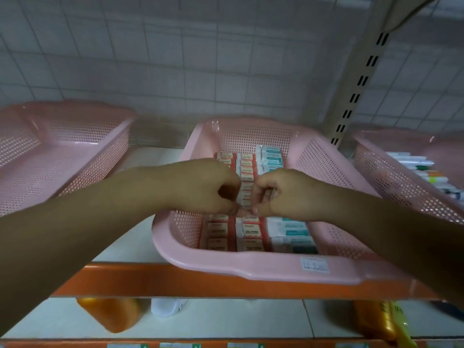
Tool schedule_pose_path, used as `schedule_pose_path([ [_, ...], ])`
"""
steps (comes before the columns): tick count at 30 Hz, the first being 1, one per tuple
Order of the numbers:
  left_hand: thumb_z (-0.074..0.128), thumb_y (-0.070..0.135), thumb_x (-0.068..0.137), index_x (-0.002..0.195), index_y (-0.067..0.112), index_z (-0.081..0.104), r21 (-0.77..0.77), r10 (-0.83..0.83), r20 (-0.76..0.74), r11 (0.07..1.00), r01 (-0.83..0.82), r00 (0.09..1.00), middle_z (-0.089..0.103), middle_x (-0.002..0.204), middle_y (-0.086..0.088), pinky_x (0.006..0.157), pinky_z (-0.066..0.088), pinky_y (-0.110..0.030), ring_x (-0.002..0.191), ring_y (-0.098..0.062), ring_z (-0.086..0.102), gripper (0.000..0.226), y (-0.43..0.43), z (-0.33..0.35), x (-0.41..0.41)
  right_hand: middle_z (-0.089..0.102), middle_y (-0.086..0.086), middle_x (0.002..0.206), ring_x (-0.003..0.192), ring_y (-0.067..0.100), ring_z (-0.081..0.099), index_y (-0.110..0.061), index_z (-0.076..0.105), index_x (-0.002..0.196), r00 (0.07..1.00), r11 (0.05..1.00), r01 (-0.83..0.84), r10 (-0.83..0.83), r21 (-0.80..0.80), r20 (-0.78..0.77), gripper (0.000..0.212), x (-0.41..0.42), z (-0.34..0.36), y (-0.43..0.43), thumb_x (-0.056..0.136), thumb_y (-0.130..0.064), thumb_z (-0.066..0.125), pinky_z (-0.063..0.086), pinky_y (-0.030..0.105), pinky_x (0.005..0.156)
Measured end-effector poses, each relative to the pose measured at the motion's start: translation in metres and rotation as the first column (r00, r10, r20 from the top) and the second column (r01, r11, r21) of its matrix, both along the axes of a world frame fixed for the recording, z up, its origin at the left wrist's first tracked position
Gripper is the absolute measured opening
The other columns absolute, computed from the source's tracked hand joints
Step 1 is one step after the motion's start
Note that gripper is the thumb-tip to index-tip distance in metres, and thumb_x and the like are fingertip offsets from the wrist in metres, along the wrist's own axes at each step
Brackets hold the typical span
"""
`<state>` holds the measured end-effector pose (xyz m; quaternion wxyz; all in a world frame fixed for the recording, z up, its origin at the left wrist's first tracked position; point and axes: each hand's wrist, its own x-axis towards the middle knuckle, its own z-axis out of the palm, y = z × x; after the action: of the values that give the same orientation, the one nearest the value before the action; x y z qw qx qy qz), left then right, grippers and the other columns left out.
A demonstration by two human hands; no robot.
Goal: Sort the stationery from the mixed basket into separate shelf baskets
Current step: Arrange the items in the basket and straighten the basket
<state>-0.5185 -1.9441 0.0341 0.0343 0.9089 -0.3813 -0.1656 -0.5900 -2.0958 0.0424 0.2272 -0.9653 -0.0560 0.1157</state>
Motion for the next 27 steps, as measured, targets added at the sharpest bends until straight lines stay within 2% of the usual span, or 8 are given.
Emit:
schedule_pose_path([
  [2, 0.057, 0.034, 0.089, 0.098, 0.012, 0.063, -0.130, -0.051, 0.103, 0.989, 0.064, 0.993, 0.063, 0.092, 0.001, 0.080, 0.045, -0.031, 0.086, -0.014, 0.057, 0.024, 0.002, 0.016, -0.004, 0.051, -0.013, 0.077, 0.073, 0.002, 0.050, -0.019, 0.061, 0.086, 0.994, 0.994, 0.086, -0.090, 0.060, 0.059, 0.004, 0.008, 0.009, -0.008, 0.085, -0.017, 0.064, 0.040, 0.011, 0.060],
  [6, 0.049, 0.038, 0.093, 0.124, 0.015, 0.052, -0.014, -0.015, 0.196, 1.000, 0.018, 0.980, 0.053, 0.126, -0.001, 0.097, 0.041, -0.030, 0.115, -0.017, 0.049, 0.039, -0.005, 0.032, 0.008, 0.061, 0.002, 0.084, 0.076, 0.016, 0.056, -0.006, 0.065, 0.099, 0.934, 0.927, 0.333, -0.350, 0.170, 0.078, 0.015, 0.041, 0.024, -0.026, 0.088, -0.007, 0.054, 0.047, 0.025, 0.064],
  [11, 0.043, 0.026, 0.097, 0.115, 0.013, 0.057, 0.142, 0.018, 0.303, 0.988, -0.064, 0.953, 0.059, 0.117, -0.005, 0.091, 0.046, -0.029, 0.105, -0.020, 0.056, 0.027, -0.026, 0.015, 0.045, 0.059, 0.009, 0.115, 0.089, 0.017, 0.052, -0.004, 0.056, 0.121, 0.920, 0.893, 0.387, -0.359, -0.229, 0.158, 0.029, 0.076, 0.020, -0.042, 0.095, -0.013, 0.046, 0.037, 0.019, 0.053],
  [15, 0.040, 0.020, 0.097, 0.113, 0.017, 0.056, 0.286, -0.018, 0.300, 0.955, -0.072, 0.954, 0.060, 0.110, -0.001, 0.086, 0.046, -0.028, 0.097, -0.017, 0.057, 0.023, -0.033, 0.003, 0.058, 0.055, 0.010, 0.125, 0.107, 0.023, 0.055, -0.004, 0.054, 0.124, 0.936, 0.894, 0.349, -0.346, -0.280, 0.064, 0.032, 0.097, 0.000, -0.051, 0.095, -0.015, 0.044, 0.041, 0.025, 0.077],
  [18, 0.038, 0.018, 0.098, 0.118, 0.012, 0.055, 0.275, 0.033, 0.199, 0.957, -0.089, 0.979, 0.058, 0.120, -0.003, 0.089, 0.042, -0.027, 0.105, -0.018, 0.056, 0.027, -0.045, 0.008, 0.061, 0.057, 0.011, 0.098, 0.083, 0.021, 0.052, -0.001, 0.058, 0.104, 0.908, 0.902, 0.416, -0.419, -0.117, 0.001, 0.019, 0.106, -0.007, -0.064, 0.092, -0.009, 0.045, 0.041, 0.026, 0.065],
  [21, 0.035, 0.017, 0.097, 0.133, 0.008, 0.045, 0.203, 0.120, 0.155, 0.967, -0.151, 0.981, 0.048, 0.137, -0.007, 0.100, 0.041, -0.031, 0.122, -0.021, 0.048, 0.038, -0.059, 0.012, 0.071, 0.046, 0.007, 0.070, 0.062, 0.014, 0.042, -0.005, 0.052, 0.078, 0.811, 0.775, 0.584, -0.566, 0.243, -0.147, 0.019, 0.106, -0.012, -0.077, 0.085, 0.008, 0.040, 0.037, 0.025, 0.058],
  [24, 0.038, 0.018, 0.095, 0.135, 0.010, 0.044, 0.144, 0.164, 0.127, 0.973, -0.182, 0.978, 0.045, 0.140, -0.007, 0.104, 0.039, -0.035, 0.124, -0.020, 0.046, 0.041, -0.074, 0.007, 0.079, 0.046, 0.012, 0.077, 0.074, 0.020, 0.046, -0.001, 0.047, 0.075, 0.770, 0.583, 0.628, -0.562, 0.515, -0.303, 0.027, 0.105, -0.015, -0.078, 0.082, 0.020, 0.031, 0.041, 0.025, 0.064],
  [27, 0.039, 0.019, 0.095, 0.105, 0.012, 0.054, 0.095, 0.212, 0.099, 0.971, -0.221, 0.972, 0.057, 0.118, -0.006, 0.090, 0.047, -0.032, 0.096, -0.018, 0.054, 0.019, -0.084, -0.003, 0.083, 0.050, 0.016, 0.086, 0.092, 0.029, 0.053, 0.000, 0.046, 0.074, 0.757, 0.506, 0.628, -0.572, 0.591, -0.316, 0.028, 0.112, -0.022, -0.072, 0.075, 0.023, 0.029, 0.048, 0.033, 0.084],
])
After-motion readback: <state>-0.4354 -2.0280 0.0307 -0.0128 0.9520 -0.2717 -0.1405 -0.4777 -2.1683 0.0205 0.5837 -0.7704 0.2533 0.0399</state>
